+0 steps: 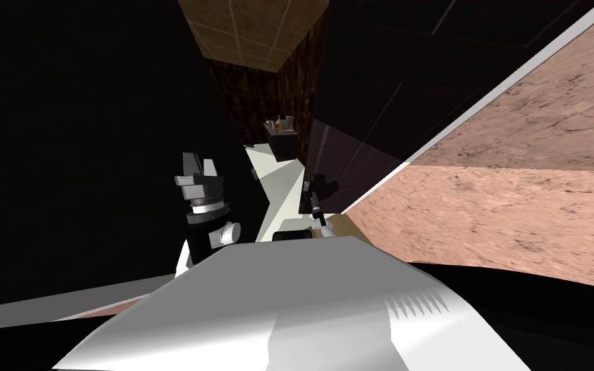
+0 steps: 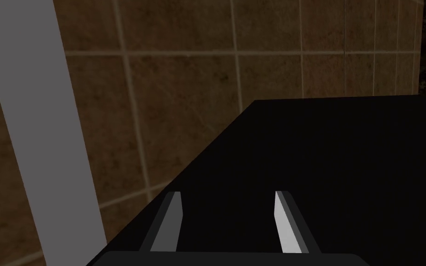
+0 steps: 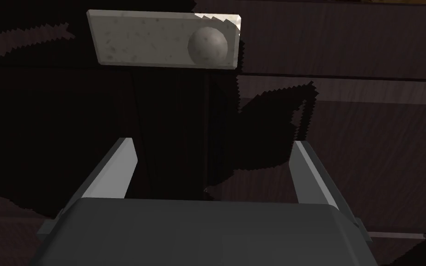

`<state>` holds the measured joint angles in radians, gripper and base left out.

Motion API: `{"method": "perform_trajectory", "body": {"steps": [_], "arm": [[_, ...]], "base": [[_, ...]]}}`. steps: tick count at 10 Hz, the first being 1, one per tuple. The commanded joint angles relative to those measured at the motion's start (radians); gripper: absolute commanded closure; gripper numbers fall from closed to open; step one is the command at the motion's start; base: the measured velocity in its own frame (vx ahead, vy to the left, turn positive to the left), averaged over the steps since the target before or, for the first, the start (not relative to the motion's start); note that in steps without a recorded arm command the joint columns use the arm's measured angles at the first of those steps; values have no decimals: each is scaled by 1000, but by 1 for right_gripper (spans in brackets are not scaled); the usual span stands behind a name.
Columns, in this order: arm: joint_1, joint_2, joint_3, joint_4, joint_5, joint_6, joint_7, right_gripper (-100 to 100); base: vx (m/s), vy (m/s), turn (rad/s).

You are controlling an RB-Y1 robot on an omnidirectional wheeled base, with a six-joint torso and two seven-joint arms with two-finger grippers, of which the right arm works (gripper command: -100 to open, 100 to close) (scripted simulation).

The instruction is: Push the door open

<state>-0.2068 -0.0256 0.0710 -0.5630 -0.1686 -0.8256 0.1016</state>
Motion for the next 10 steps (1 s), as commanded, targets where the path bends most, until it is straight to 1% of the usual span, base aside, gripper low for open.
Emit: {"method": "perform_trajectory", "body": {"steps": [1,2,3,6,8,10], "arm": [[-8,21,-3,8,-4,5,-4,-100],[-20,12,-3,35,-4,-9,-4,-100],[-21,-5,-6,42,-6,-18,-5,-100],[-20,-16,-9,44,-8,-23,-4,-100],[-20,-18,-12,45,-10,-28,-3,-100],[-19,-10,-15,46,-12,-34,-2,-100]], "base": [[-208,76,-51],[-91,38,-13],[119,-4,30],[168,17,24],[213,26,22],[212,-18,32]]}}
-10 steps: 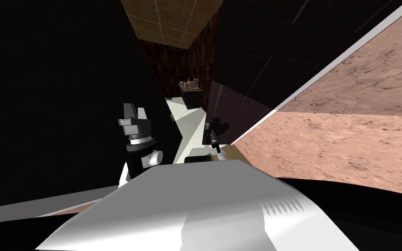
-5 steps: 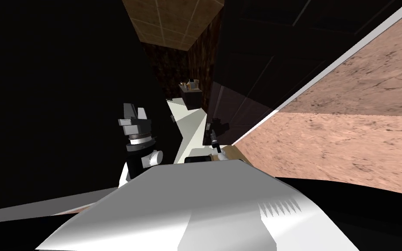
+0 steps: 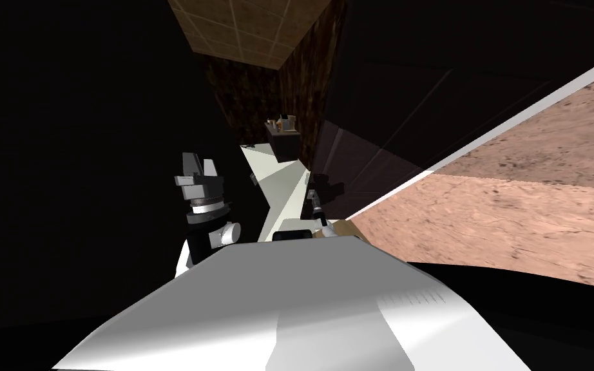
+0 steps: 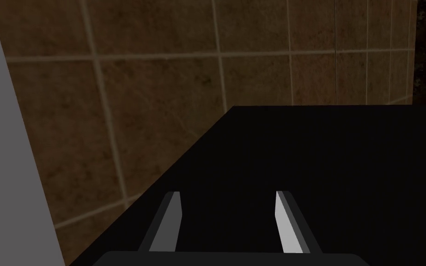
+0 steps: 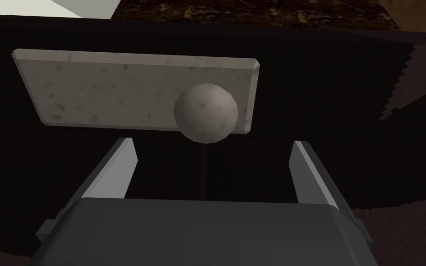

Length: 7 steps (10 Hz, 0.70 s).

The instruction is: Push the door open

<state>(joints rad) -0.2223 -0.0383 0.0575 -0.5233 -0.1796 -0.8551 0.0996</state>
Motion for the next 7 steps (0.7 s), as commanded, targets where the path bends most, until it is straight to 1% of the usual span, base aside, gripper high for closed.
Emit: {"method": "perform_trajectory", "body": {"steps": [1,2,3,4,7], "arm": [[-3,8,-3,7,-2,-7,1,-100],[-2,19,-4,8,-3,-9,1,-100],[-1,13,-3,9,-2,-8,0,-100],[-1,13,-3,9,-2,-8,0,100],[-1,13,-3,9,-2,-8,0,100]], "base": [[221,-10,27],[185,6,4],[65,4,-7],[-12,0,7],[-15,-1,2]]}}
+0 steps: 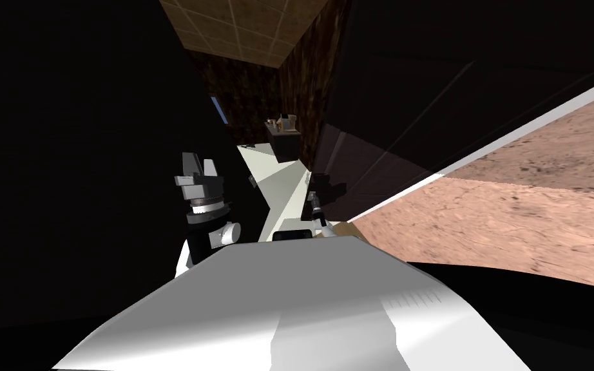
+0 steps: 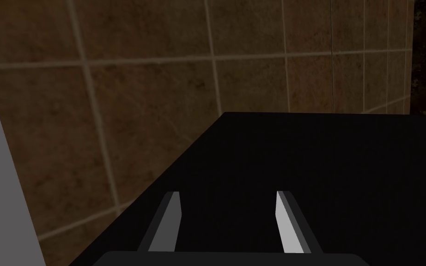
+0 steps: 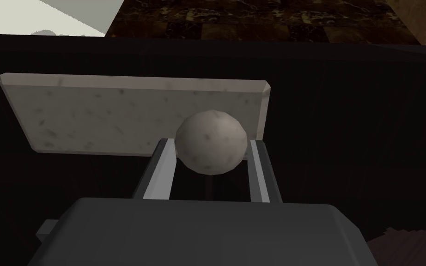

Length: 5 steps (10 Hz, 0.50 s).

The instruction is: Push the door open

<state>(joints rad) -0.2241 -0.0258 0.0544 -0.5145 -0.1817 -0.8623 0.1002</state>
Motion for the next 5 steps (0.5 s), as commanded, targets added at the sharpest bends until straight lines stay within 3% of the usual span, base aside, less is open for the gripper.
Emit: {"method": "perform_trajectory", "body": {"steps": [1,2,3,5], "arm": [[1,0,0,0,0,-1,-1,100],[1,0,0,0,0,-1,-1,100],[0,-13,-12,1,-8,-1,10,100],[0,-13,-12,1,-8,-1,10,100]], "base": [[-6,1,-1],[0,0,0],[93,19,-35],[96,9,-13]]}}
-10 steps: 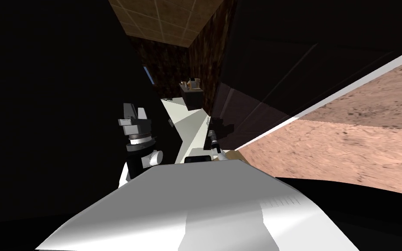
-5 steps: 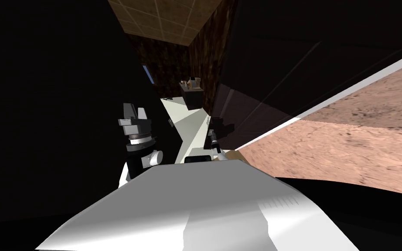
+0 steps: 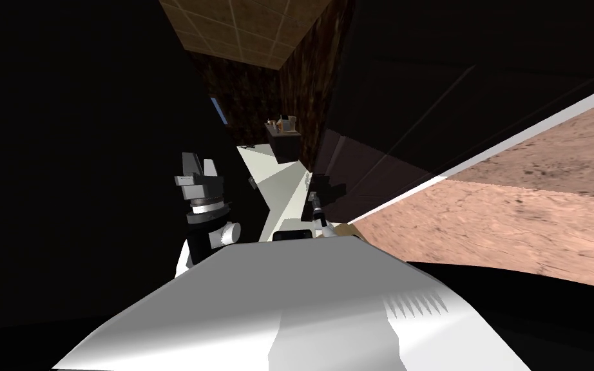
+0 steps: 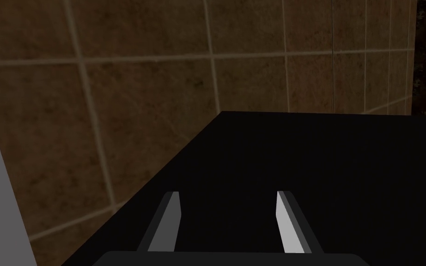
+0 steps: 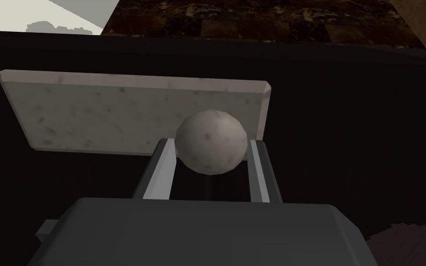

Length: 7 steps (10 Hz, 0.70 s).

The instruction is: Push the door open

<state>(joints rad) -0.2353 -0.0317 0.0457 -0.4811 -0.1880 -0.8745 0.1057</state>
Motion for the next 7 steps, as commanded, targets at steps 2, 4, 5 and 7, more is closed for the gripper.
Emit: {"method": "perform_trajectory", "body": {"steps": [2,4,5,7], "arm": [[10,-20,-19,-32,-11,10,16,100],[8,-29,-36,-32,-20,8,29,100],[33,-30,-25,-70,-17,34,21,-100],[32,-29,-25,-72,-19,37,20,-100]], "base": [[82,6,-27],[198,4,-101],[-53,63,-68],[-196,75,-30]]}}
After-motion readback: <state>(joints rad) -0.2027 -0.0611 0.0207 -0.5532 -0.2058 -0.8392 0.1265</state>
